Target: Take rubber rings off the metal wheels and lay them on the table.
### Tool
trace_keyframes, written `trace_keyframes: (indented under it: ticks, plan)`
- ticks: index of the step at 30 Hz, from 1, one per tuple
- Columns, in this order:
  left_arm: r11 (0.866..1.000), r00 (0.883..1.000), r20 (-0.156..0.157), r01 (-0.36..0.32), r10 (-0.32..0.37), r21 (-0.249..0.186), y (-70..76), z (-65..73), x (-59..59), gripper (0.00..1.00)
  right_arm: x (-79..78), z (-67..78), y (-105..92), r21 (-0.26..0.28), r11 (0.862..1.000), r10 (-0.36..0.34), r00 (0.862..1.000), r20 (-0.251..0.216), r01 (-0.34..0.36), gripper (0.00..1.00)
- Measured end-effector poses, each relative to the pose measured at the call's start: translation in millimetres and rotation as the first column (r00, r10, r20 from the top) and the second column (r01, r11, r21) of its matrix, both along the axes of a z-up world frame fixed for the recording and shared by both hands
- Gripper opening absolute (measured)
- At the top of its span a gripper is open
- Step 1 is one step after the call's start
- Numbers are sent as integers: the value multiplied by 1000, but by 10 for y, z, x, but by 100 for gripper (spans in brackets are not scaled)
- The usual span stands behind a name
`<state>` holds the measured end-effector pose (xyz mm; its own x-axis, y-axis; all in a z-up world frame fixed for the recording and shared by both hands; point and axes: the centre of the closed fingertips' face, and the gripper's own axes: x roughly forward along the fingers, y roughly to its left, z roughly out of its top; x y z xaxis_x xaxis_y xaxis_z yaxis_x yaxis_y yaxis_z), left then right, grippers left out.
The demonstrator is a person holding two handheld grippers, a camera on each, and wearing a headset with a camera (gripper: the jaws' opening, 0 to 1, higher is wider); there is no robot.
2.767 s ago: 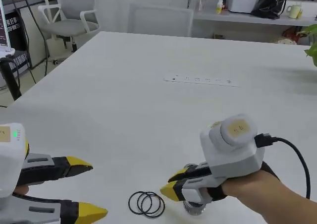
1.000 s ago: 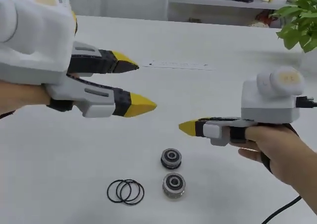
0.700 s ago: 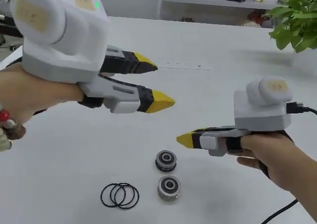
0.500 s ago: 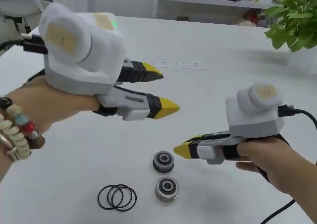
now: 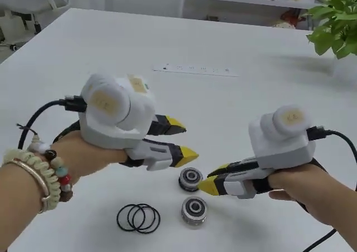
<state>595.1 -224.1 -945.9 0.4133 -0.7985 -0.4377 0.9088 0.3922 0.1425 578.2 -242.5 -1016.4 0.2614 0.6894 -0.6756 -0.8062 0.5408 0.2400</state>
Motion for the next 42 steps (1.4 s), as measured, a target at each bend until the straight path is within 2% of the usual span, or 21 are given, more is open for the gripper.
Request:
trace_keyframes:
  ticks: [3,5,8,10,12,16,18,22,27,30,33,36,39,42]
  plan:
    - [1000,1000,-15,9,-9,24,-21,-115,-30,28,-19,-26,20,-16,1000,16,1000,11,-16,20]
    - [998,999,-43,25,-23,52,-27,-212,-81,26,-23,-46,27,-32,999,29,999,29,-28,21]
    - [998,999,-44,33,-30,62,-45,-283,-103,22,-18,-52,38,-36,999,40,998,45,-38,23]
    - [996,998,-57,36,-32,77,-59,-356,-124,21,-20,-51,48,-36,998,43,998,51,-42,22]
    - [994,998,-52,47,-42,101,-68,-422,-140,21,-14,-49,57,-34,998,46,997,61,-44,22]
    - [992,996,-77,48,-39,113,-88,-524,-145,19,-27,-54,78,-33,998,54,996,64,-52,21]
    - [990,996,-81,54,-44,133,-89,-581,-154,19,-42,-69,92,-38,997,66,995,70,-63,20]
    - [993,995,-98,37,-26,113,-100,-558,-160,20,-48,-93,95,-58,995,82,993,82,-77,19]
    - [995,994,-109,25,-15,95,-107,-563,-159,19,-32,-94,89,-58,995,82,993,87,-77,18]
    - [997,992,-129,6,4,76,-106,-560,-139,19,-23,-95,89,-63,995,86,992,95,-80,18]
    - [998,991,-132,-11,20,68,-93,-562,-110,15,-22,-95,91,-65,994,92,991,98,-86,18]
    - [998,988,-153,-28,35,50,-85,-561,-94,14,-21,-96,94,-70,993,100,990,103,-93,18]
    - [998,992,-124,-15,23,67,-94,-566,-100,14,-17,-97,94,-71,993,105,988,110,-98,18]
    - [998,992,-125,-19,27,65,-89,-565,-92,13,-16,-101,90,-80,991,117,986,123,-107,16]
